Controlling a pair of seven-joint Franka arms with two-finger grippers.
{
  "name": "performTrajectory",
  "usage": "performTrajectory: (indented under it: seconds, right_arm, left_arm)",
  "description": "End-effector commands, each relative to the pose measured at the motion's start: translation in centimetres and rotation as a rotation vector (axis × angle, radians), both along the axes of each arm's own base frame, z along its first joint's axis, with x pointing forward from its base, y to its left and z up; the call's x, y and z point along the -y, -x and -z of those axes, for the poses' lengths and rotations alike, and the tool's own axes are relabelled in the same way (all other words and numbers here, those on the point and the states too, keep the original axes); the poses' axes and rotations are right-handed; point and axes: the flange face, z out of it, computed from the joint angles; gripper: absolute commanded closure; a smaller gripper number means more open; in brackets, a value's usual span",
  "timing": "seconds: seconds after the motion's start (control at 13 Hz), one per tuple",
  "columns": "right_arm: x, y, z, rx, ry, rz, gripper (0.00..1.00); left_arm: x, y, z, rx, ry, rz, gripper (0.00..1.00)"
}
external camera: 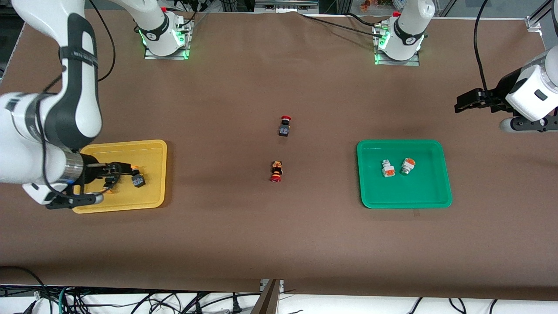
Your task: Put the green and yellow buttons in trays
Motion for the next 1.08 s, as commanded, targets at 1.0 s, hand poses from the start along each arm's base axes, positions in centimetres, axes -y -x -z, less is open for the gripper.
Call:
performTrajectory:
  seconds: [1.0]
  right_arm:
    - [4.6, 11.4, -15.1, 0.09, 0.016, 0.074, 0.0]
  left_arm:
    - [-0.7, 0.4, 0.0, -0.001, -0.041, 0.018, 0.0]
